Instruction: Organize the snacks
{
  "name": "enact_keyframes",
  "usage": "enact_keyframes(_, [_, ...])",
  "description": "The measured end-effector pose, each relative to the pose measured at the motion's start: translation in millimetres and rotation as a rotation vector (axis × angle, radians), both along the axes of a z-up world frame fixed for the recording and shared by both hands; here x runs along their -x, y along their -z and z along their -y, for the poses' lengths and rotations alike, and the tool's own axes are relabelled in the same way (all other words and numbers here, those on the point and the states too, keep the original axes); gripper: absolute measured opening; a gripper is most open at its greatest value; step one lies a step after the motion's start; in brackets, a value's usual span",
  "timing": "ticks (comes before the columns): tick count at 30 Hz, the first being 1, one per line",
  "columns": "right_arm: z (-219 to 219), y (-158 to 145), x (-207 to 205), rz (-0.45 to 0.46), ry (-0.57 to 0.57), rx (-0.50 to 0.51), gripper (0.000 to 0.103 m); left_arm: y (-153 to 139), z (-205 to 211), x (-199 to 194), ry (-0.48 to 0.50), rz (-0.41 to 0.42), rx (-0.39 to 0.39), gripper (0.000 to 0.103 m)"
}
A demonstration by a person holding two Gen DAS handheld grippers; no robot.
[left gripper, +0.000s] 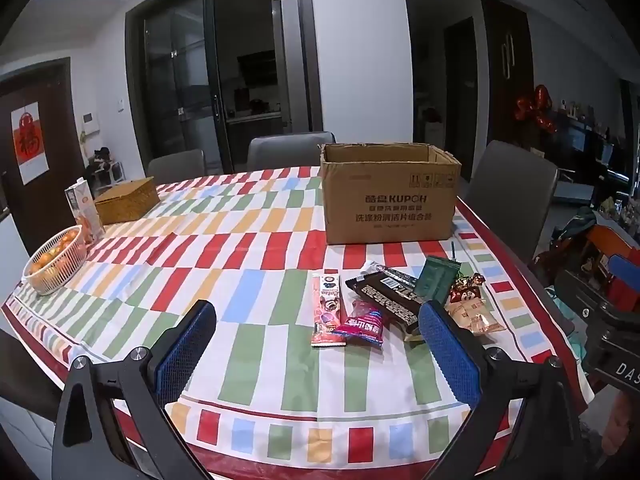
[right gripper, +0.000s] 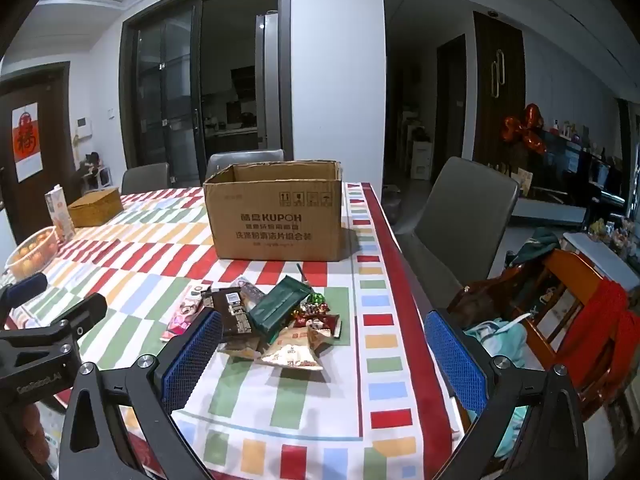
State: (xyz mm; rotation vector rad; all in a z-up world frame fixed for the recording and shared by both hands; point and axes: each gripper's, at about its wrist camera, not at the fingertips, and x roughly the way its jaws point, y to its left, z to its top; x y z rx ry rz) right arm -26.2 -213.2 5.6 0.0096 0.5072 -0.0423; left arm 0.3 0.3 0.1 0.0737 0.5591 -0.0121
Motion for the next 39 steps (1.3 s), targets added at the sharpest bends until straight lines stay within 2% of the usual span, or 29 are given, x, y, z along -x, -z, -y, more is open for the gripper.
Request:
enact_keyframes(7, [-1.4,0.1,0.2,0.003,-0.001,0.000,0.102,-7.8,10.8,0.6,-0.001,0.019,-0.012,0.103])
enact_keyframes(16, [-4.2,1.2,0.6,0.005,-0.007,-0.003,0.102,-6.1,-0.4,5.5,0.008,0.038,0.007,0.103])
enact_keyframes(39, [-2.9,-1.7,1.9,0.009,-0.010,-0.002,0.102,-6.9,1.5,3.5,0.011,0.032,0.007,0.103])
